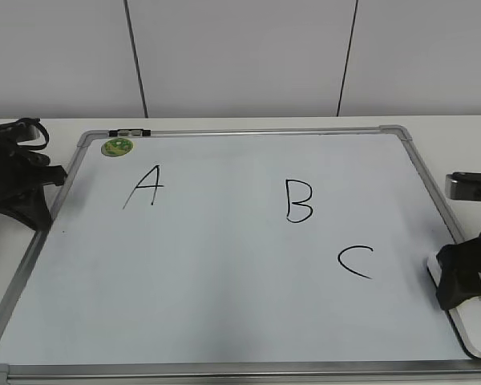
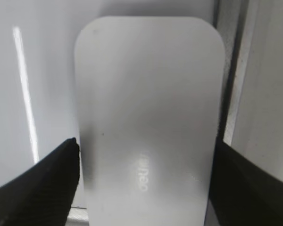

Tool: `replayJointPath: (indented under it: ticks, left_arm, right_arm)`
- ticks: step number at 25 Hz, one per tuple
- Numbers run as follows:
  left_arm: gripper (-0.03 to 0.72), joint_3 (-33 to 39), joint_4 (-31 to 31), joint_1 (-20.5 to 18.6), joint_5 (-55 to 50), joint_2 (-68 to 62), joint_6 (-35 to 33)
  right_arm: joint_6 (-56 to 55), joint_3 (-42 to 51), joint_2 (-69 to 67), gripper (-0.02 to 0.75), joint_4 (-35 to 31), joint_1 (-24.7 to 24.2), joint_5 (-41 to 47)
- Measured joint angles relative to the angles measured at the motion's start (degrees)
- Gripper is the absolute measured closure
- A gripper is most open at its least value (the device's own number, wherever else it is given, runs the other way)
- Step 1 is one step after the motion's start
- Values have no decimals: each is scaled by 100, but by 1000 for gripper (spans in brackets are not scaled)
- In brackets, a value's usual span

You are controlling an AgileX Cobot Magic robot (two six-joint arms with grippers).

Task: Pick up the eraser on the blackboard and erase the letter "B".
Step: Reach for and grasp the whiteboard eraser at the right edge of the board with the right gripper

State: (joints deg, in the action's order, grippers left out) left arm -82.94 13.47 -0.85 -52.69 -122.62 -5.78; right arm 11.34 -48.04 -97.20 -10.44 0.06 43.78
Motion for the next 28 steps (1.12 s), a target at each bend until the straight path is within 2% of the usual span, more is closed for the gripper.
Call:
replayJointPath:
  ticks: [6, 21, 28]
  left_arm:
    - [678, 0, 0, 0, 0, 0, 0]
    - [678, 0, 0, 0, 0, 0, 0]
    - [678, 0, -10, 0, 0, 0, 0]
  right_arm:
    - [50, -10, -9, 172, 2, 0, -9]
    - [67, -10, 2, 181, 2, 0, -9]
    - [76, 2, 460, 182, -64, 0, 67]
